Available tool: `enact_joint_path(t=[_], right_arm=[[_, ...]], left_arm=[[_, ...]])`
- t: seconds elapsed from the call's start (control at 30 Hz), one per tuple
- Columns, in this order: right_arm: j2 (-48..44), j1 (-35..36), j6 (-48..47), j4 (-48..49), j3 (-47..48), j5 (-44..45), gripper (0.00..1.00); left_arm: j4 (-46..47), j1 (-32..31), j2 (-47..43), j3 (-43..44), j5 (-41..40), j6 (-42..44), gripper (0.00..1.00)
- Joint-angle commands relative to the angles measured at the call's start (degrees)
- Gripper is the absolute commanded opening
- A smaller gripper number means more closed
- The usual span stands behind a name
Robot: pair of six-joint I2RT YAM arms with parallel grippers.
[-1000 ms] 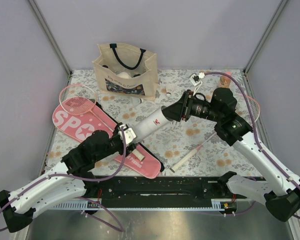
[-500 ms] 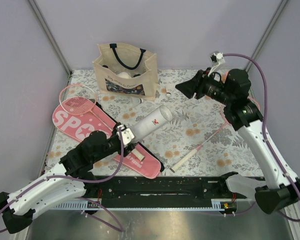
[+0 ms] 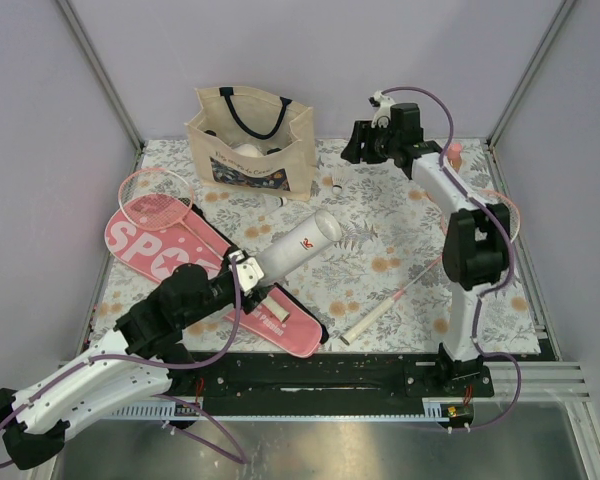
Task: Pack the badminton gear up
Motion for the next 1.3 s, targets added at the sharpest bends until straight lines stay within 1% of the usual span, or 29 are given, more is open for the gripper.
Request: enact_joint_path(t=[0.0, 0.1, 0.2, 0.27, 0.3, 0.4, 0.6, 0.97, 1.07, 1.1, 1.2, 1.27], right_arm=[[9.54, -0.64, -1.35, 0.33, 12.59, -2.31, 0.67], [18.24, -1.08, 1.81, -0.89, 21.29, -1.78, 0.68], [25.98, -1.61, 7.16, -2.12, 30.6, -1.69, 0.7], [30.29, -1.78, 10.5, -2.3, 34.83, -2.22, 0.72], [32.14, -1.7, 11.65, -2.3, 36.59, -2.74, 0.72], [35.84, -1.87, 14.82, -2.22, 39.5, -4.59, 0.72], [35.94, -1.87, 15.62, -1.51, 36.88, -7.49, 0.71], [28.82, -3.37, 12.63, -2.13, 25.28, -12.94, 0.67], [26.54, -3.37, 11.84, -1.95, 21.77, -14.09, 0.63], [25.49, -3.37, 11.4, -1.86, 20.19, -14.09, 0.59], [21.71, -3.45, 10.09, -1.25, 15.88, -13.48, 0.38], [19.16, -3.46, 9.73, -0.29, 12.28, -12.51, 0.23]], left_arm=[[4.07, -0.13, -0.68, 0.15, 0.06, 0.19, 0.56], [4.07, -0.04, -0.07, 0.33, -0.21, 0.54, 0.56], [3.89, -0.13, 0.73, 0.33, -0.21, 0.8, 0.55], [3.8, -0.04, 1.17, 0.33, -0.21, 1.06, 0.55], [3.8, -0.04, 1.26, 0.42, -1.77, 1.15, 0.56], [3.8, -0.13, 1.52, 0.5, -2.14, 1.42, 0.56], [3.89, -0.13, 1.61, 0.33, -2.14, 1.42, 0.55], [3.45, -0.13, 0.2, 0.42, -2.05, 0.89, 0.56], [3.54, -0.13, 0.11, 0.42, -1.88, 0.98, 0.55], [3.45, -0.13, 0.11, 0.5, -1.62, 0.8, 0.56], [3.54, -0.13, -0.06, 0.42, -1.52, 0.71, 0.56], [3.63, -0.13, -0.15, 0.42, -1.61, 0.8, 0.55]])
